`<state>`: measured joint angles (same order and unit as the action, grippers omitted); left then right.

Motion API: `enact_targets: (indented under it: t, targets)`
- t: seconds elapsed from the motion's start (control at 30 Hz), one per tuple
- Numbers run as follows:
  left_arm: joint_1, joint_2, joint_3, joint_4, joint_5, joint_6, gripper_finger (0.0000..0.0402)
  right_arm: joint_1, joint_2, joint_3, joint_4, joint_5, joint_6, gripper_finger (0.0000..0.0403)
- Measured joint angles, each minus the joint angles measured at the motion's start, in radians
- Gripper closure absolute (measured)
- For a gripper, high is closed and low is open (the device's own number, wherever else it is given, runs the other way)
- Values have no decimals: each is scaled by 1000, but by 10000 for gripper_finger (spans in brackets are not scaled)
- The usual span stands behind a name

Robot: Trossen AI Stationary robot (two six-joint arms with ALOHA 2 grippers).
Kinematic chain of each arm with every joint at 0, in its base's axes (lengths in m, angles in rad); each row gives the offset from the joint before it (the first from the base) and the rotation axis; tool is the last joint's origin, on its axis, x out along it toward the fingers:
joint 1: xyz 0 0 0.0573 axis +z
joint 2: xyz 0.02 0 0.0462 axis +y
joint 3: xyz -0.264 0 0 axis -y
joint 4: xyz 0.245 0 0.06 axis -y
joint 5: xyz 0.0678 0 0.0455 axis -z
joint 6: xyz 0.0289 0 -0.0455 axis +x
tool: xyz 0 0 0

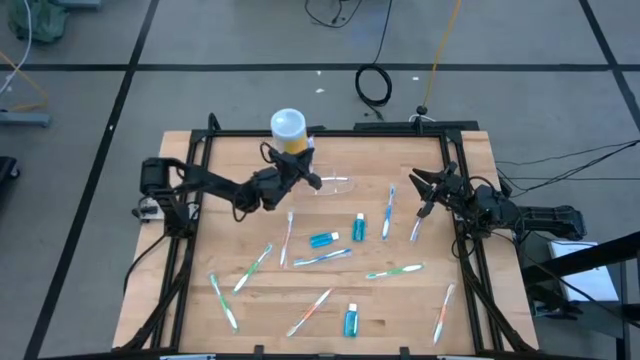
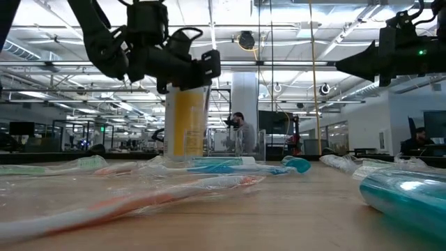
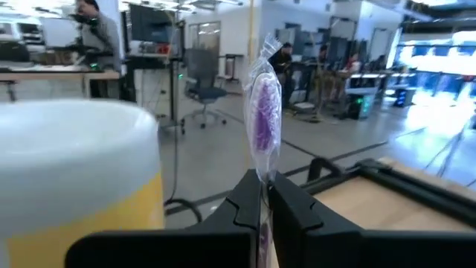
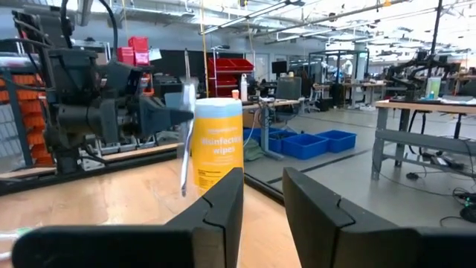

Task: Pick & Place toothbrushing station
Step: Put the left purple toothbrush into the transparent organizer

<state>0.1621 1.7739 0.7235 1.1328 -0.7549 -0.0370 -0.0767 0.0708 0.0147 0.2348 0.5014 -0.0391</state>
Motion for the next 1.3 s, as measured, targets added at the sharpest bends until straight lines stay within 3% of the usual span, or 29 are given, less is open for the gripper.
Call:
enact_targets:
  t: [0.33, 0.53, 1.0, 1.3]
  targets:
    - [-1, 82, 0, -24, -40, -58, 383, 0, 0, 0, 0, 0, -2, 312]
    - [8, 84, 0, -58, -42, -63, 363, 0, 0, 0, 0, 0, 0, 312]
    - [-1, 83, 0, -91, -95, 2, 356, 0, 1, 0, -2, 0, -2, 312]
    - [-11, -25, 0, -267, -122, -15, 282, 0, 29, 0, -1, 0, -2, 312]
